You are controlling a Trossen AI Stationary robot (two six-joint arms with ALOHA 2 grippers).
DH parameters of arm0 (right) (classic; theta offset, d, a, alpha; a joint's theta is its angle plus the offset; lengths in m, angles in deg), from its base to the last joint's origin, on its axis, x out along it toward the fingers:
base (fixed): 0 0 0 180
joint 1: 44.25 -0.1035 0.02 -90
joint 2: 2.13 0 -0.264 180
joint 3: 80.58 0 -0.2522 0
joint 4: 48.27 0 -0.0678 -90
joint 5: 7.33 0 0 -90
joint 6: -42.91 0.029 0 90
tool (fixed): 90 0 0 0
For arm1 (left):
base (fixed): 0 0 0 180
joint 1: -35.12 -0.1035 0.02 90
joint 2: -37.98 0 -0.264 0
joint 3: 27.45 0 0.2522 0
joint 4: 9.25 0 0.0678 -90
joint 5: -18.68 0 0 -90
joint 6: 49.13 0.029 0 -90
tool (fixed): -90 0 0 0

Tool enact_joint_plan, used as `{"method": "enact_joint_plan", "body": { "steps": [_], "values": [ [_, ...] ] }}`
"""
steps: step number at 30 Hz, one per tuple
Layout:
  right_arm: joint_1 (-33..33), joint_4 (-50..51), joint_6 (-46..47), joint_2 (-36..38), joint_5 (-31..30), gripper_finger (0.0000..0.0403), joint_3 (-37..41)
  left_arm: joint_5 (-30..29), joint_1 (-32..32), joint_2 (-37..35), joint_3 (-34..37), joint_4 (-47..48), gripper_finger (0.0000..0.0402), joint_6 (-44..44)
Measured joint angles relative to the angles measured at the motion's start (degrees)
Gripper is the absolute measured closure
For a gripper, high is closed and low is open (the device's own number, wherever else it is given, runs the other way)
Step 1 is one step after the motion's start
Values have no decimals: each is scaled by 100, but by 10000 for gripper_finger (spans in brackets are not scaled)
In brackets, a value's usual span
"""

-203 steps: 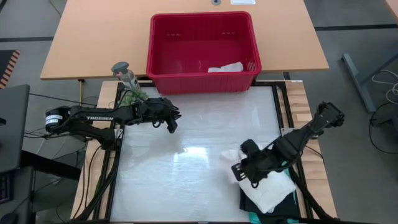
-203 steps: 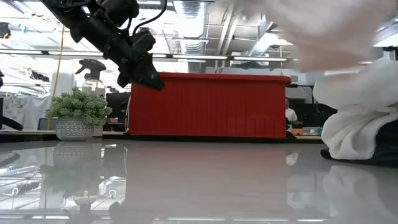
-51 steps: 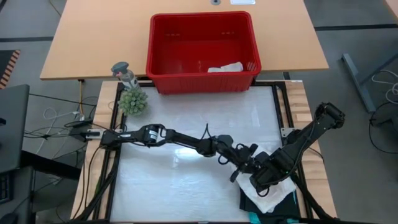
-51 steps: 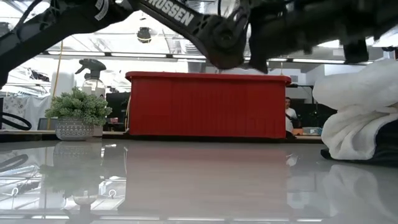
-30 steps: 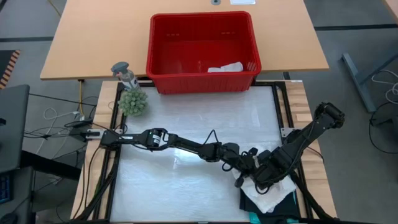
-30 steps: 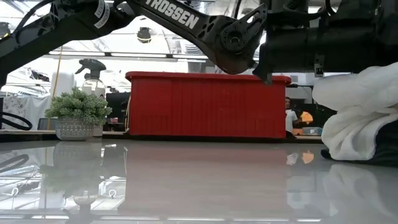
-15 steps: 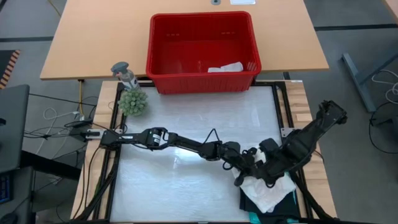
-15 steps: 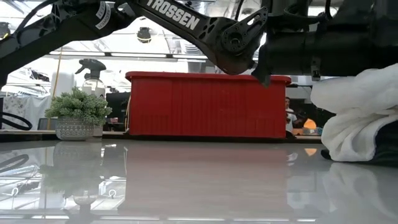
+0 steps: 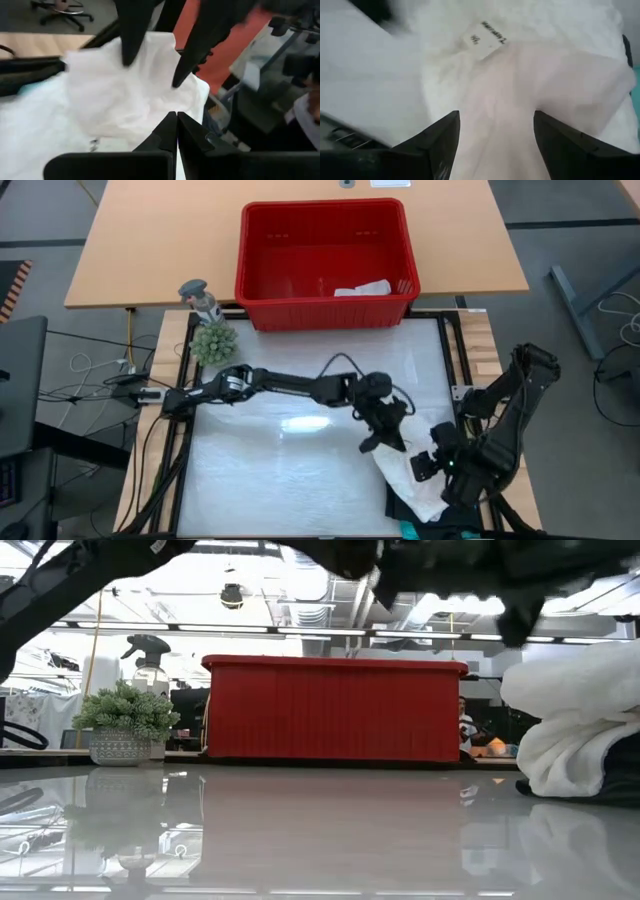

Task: Fold Laundry from Bin
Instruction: Stack the white underwear on top of the white t-shirt

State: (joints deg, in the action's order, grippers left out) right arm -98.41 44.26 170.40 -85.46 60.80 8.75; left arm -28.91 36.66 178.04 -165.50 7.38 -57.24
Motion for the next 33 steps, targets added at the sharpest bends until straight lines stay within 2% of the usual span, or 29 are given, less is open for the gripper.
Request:
{"method": "enact_joint_plan", "body": {
  "steps": [7,11,16,20,26,28,33],
  "values": [
    [-42,-523,73,-41,495,140,879,-341,-311,-774,-4,1611,401,761],
    [-25,-628,64,-37,728,146,1373,-413,-430,-1072,-4,1972,401,784],
    [-67,-1353,-5,-37,1191,148,1839,-419,-522,-1288,-4,2242,401,855],
    [-71,-1431,-71,-30,908,148,1603,-427,-577,-1295,-4,2394,401,922],
    [-85,-439,-222,48,253,148,670,-430,-642,-1303,-4,2571,401,964],
    [-189,-152,-218,53,317,148,413,-448,-643,-1303,-4,2634,401,1052],
    [-573,95,119,53,1083,148,176,-579,-642,-1303,-4,2720,401,1092]
  ]
}}
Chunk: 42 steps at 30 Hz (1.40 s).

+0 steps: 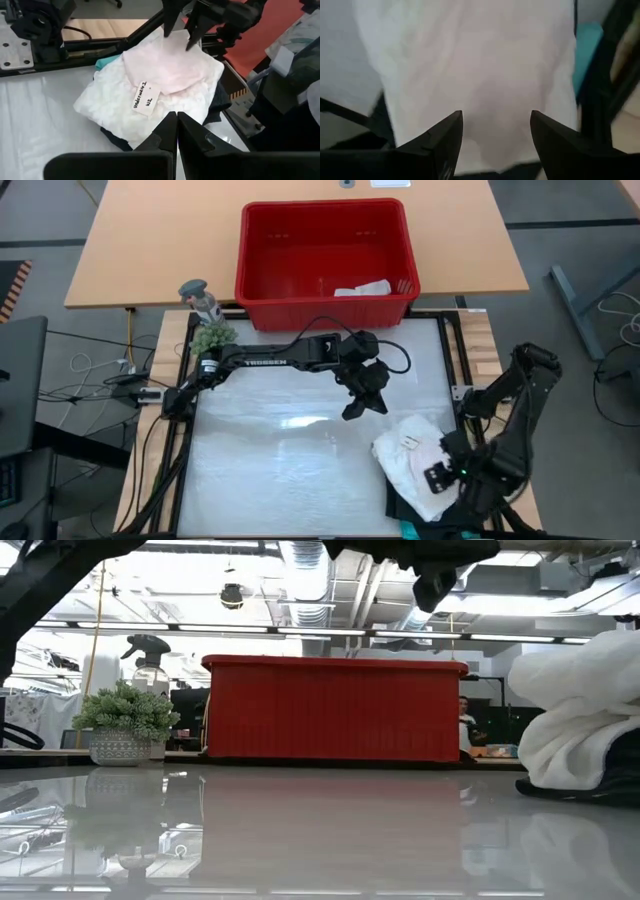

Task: Fold Laundry from Bin
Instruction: Stack the white underwear on top of the white t-shirt

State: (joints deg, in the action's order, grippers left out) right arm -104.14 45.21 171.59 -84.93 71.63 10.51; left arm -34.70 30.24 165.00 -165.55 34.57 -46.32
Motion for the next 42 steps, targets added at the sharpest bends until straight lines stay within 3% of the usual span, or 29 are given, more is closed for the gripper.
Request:
{"method": "enact_joint_plan", "body": {
  "steps": [5,13,20,33,36,40,42],
  "values": [
    [-216,-20,201,-187,646,148,0,0,0,0,0,55,401,2],
    [-117,-451,22,-972,825,148,133,-36,0,0,0,154,401,56],
    [-67,-990,-126,-1612,1389,148,136,-440,0,0,0,238,401,110],
    [117,-305,-166,-758,1571,148,-529,-363,-35,0,0,258,401,-5],
    [112,150,-84,-558,1160,148,-789,-345,-43,0,0,257,401,-2],
    [52,1030,-7,-556,-669,148,-936,-327,-129,-130,2,386,401,172],
    [99,976,-100,-598,-1161,148,-764,-270,-215,-269,2,478,401,229]
  ]
}}
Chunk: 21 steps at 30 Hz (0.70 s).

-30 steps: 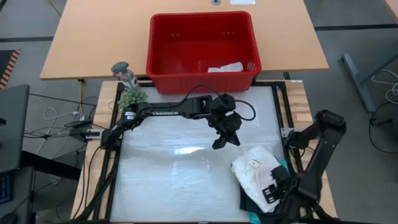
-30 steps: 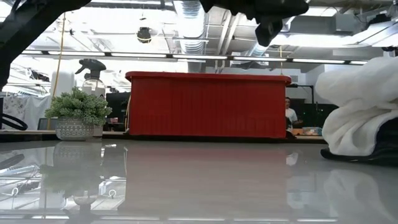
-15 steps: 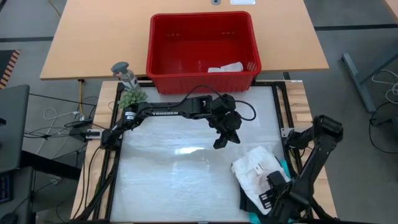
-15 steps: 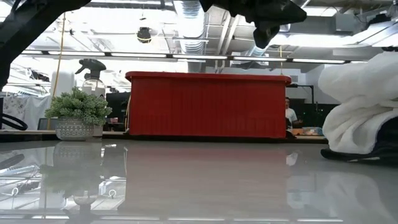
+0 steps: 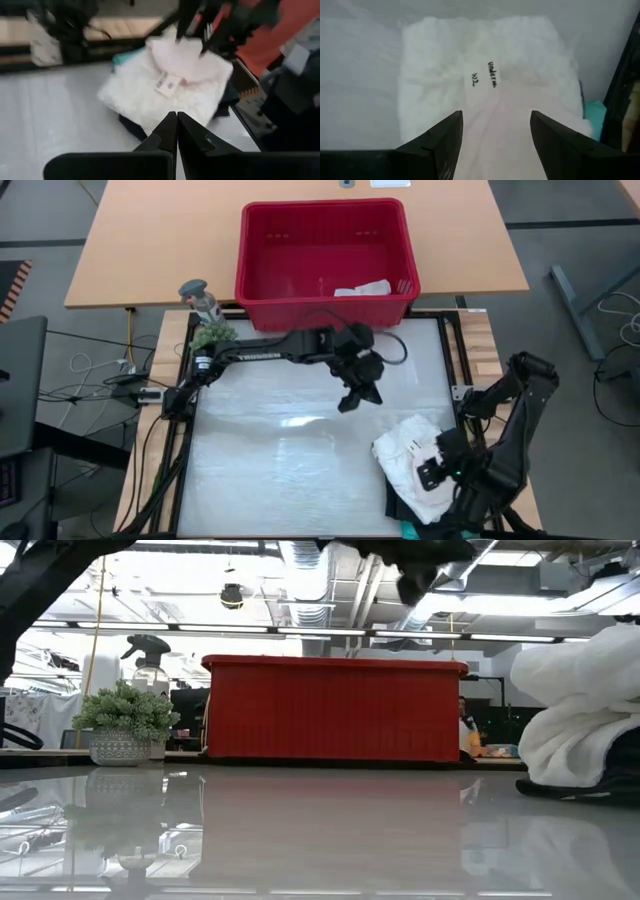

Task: Fold Laundry from Bin
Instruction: Stack the white underwear on top of the white t-shirt

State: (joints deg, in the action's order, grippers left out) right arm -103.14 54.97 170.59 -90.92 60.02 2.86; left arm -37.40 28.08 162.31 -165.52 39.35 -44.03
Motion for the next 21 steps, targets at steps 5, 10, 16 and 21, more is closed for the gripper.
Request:
{"method": "enact_joint_plan", "body": {
  "steps": [5,10,16,21],
  "values": [
    [11,-271,56,-236,-60,148,560,-9,-221,-294,-2,40,401,-89],
    [3,-890,95,-609,187,148,1052,0,-377,-358,-2,74,401,-337],
    [7,-1966,26,-1091,344,148,1521,30,-530,-358,-2,403,401,-308],
    [143,-1824,-9,-1010,445,148,1373,24,-752,-561,0,314,401,-260]
  ]
}}
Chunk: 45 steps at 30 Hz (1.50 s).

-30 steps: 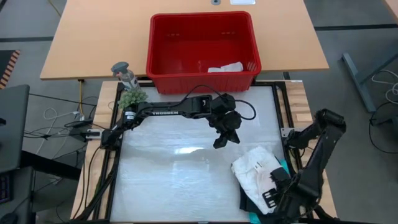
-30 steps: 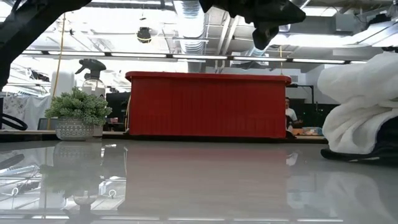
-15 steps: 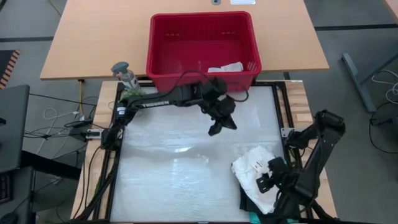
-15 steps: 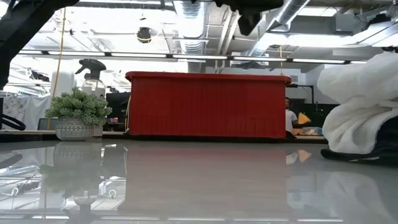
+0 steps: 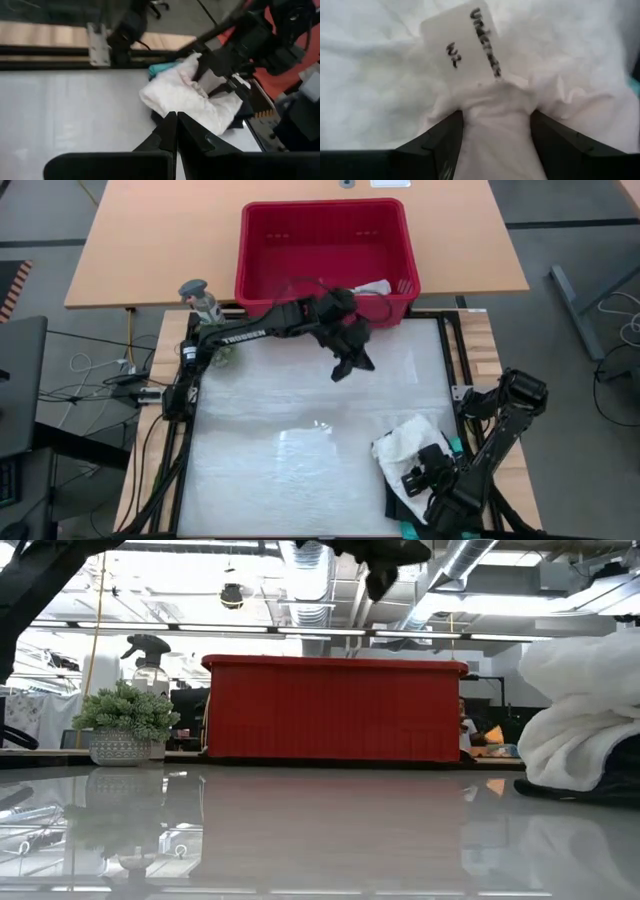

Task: Fold Laundry from Bin
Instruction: Stack the white underwear on top of the white t-shirt, then fold the white boxers

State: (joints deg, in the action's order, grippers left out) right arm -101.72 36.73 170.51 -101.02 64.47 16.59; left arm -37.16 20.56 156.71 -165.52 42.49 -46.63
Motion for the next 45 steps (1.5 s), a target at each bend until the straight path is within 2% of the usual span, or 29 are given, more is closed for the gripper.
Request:
{"method": "enact_joint_plan", "body": {
  "steps": [5,10,13,17,19,22,26,28,30,34,37,41,45],
  "values": [
    [164,1101,-172,479,17,148,-534,-63,-322,-320,0,-191,401,24],
    [303,1854,-330,1134,-150,148,-1171,-399,-707,-672,0,-140,401,239],
    [566,1798,-395,1637,-1061,148,-1340,-563,-998,-909,0,-124,394,292],
    [1520,1802,-1087,2285,-2992,148,-1559,-729,-1426,-1222,0,54,366,446],
    [2242,1614,-1871,2576,-3745,148,-1743,-963,-1640,-1398,0,242,345,516],
    [3581,759,-4366,2965,-3906,148,-2103,-1386,-1977,-1676,-2,589,311,600],
    [5414,-1347,-8196,3213,-3233,148,-2398,-1656,-2359,-1933,-4,905,266,751],
    [6323,-2569,-9621,3226,-2462,148,-2446,-1669,-2514,-2000,-4,992,245,801],
    [7192,-3656,-10517,3204,-1506,148,-2456,-1679,-2693,-2040,-4,1047,227,841],
    [8620,-4934,-10949,2827,90,148,-2469,-1592,-3119,-2058,-4,1074,209,937],
    [9404,-5312,-10947,2390,872,148,-2469,-1227,-3554,-2058,-4,1065,208,1197],
    [10009,-5894,-10814,1593,1717,148,-2453,-926,-4105,-2027,-4,1007,207,1267],
    [10394,-6436,-10875,604,2390,148,-3015,-907,-4494,-2023,-4,979,207,1265]
  ]
}}
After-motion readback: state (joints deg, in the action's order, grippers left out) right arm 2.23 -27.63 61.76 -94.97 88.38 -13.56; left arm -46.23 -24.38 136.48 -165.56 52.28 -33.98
